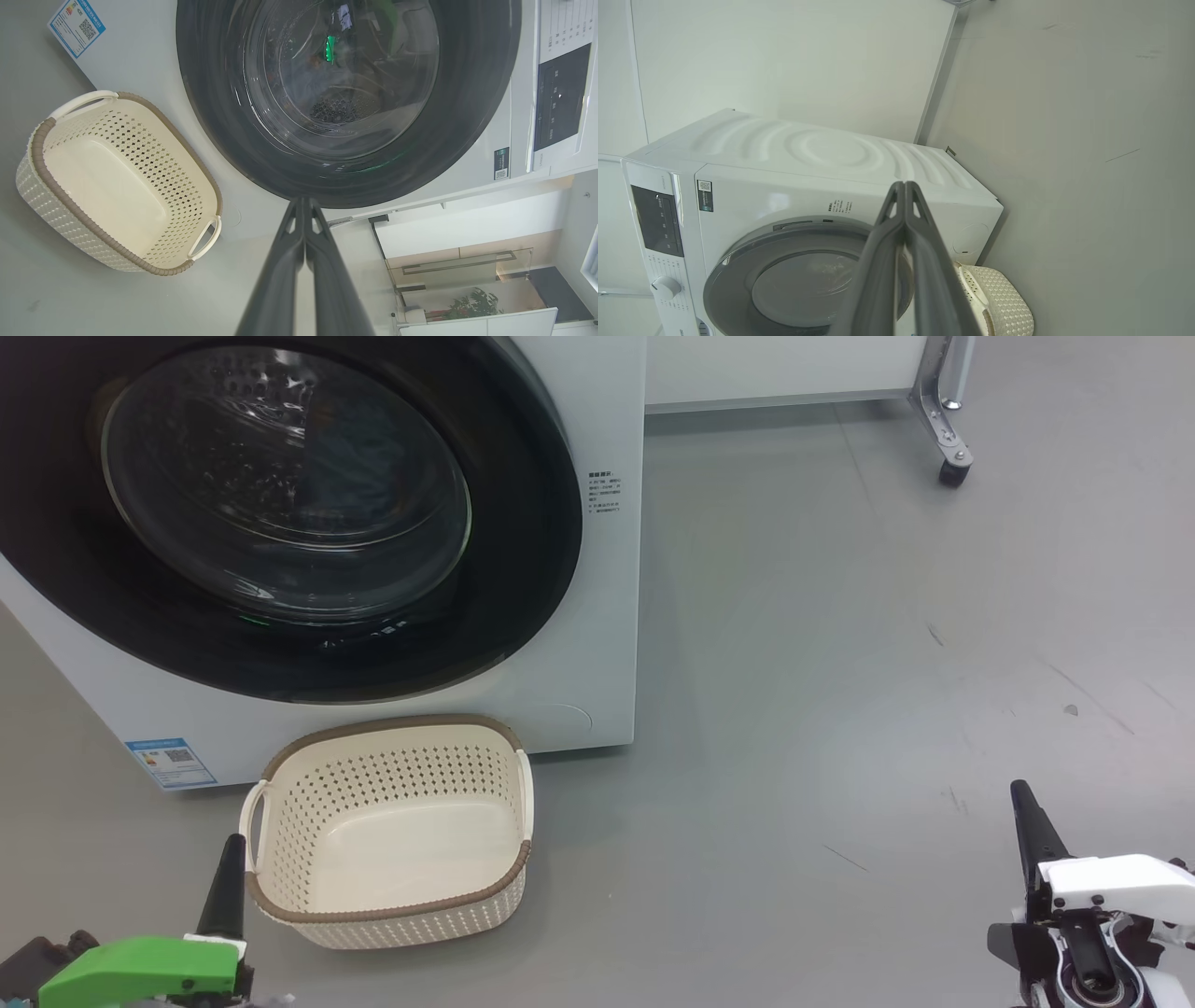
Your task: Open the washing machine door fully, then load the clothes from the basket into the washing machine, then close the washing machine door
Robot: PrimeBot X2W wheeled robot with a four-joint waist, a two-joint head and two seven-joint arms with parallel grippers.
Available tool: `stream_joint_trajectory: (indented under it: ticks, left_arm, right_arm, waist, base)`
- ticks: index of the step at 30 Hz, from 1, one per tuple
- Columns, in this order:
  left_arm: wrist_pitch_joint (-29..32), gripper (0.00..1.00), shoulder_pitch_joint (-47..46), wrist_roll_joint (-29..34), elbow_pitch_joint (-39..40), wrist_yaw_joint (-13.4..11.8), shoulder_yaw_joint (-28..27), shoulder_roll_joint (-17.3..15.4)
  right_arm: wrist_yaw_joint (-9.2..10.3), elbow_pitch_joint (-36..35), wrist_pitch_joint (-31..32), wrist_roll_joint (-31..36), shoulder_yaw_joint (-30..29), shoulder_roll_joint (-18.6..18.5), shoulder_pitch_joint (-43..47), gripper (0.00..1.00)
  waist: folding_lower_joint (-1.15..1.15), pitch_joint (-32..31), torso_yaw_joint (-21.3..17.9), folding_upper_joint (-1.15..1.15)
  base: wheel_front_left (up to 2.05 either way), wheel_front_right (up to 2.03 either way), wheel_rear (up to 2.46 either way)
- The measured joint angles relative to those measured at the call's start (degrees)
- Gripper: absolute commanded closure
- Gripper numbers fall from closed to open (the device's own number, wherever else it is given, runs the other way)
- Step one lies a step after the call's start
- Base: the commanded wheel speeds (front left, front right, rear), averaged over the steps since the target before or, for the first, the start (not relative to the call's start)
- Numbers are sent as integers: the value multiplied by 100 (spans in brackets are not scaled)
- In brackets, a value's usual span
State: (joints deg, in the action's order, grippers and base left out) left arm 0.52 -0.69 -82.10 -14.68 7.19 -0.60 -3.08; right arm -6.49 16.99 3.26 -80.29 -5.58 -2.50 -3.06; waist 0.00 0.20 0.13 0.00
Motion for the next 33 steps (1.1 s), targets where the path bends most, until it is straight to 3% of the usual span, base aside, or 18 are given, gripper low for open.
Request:
stream_joint_trajectory:
  ticks: [17,33]
  left_arm:
    - [302,100,-213,-1239,-102,0,-60,-57]
    - [303,100,-234,-1248,-119,0,-74,-63]
  right_arm:
    - [-19,-57,325,-1105,-245,27,-19,100]
    - [-19,-71,325,-1112,-248,27,-30,100]
  waist:
    - [0,-5,-14,0]
    - [0,-5,-14,0]
  base:
    - [0,0,0]
    - [0,0,0]
